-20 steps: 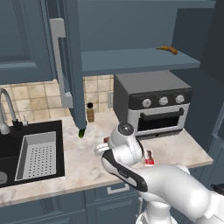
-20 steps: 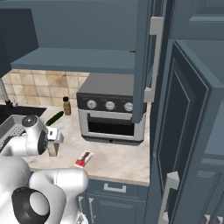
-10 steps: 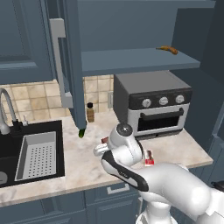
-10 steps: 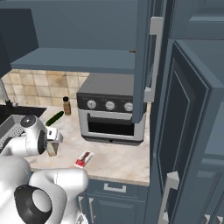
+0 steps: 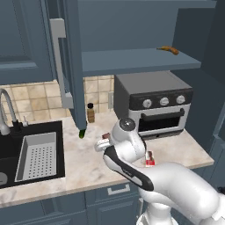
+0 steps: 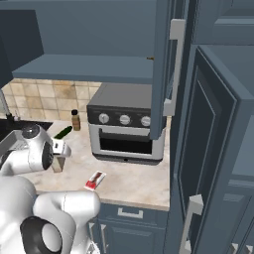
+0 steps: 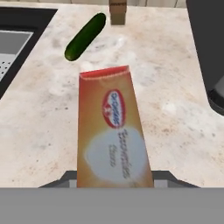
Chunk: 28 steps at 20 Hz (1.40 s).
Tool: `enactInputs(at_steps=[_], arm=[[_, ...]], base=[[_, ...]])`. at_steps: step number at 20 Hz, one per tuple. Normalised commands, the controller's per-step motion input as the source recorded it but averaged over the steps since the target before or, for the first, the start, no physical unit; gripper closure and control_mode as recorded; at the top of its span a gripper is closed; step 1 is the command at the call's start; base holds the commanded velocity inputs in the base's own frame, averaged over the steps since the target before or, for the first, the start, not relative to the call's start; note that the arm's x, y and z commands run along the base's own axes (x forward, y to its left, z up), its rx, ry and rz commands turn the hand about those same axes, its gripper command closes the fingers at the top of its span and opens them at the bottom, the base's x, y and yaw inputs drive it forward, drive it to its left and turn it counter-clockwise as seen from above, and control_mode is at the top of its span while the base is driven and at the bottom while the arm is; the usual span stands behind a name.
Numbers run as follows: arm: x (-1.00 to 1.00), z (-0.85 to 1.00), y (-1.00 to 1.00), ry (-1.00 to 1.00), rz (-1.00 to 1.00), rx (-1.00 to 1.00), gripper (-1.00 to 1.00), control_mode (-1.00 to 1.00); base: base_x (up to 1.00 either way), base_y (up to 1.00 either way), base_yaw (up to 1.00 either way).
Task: Pick the bar and boxed food from the counter and place them in the cabinets closest to them.
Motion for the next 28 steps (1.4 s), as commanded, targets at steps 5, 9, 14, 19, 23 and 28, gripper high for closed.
enactInputs(at_steps=[5, 9, 14, 19, 23, 28], arm=[[0.0, 0.57, 0.0, 0.03, -0.03, 0.0, 1.0, -1.0], [-0.06, 0.58, -0.04, 0.02, -0.02, 0.02, 1.0, -1.0], [-0.35, 0.46, -0.14, 0.0, -0.04, 0.05, 1.0, -1.0], [-0.59, 0.31, -0.2, -0.03, -0.03, 0.05, 1.0, -1.0], [-0.59, 0.24, -0.2, -0.08, -0.04, 0.02, 1.0, -1.0], [-0.53, 0.32, -0.2, -0.11, -0.03, 0.02, 1.0, -1.0]], base=[[0.0, 0.0, 0.0], [0.0, 0.0, 0.0], [0.0, 0.0, 0.0], [0.0, 0.0, 0.0], [0.0, 0.0, 0.0], [0.0, 0.0, 0.0]])
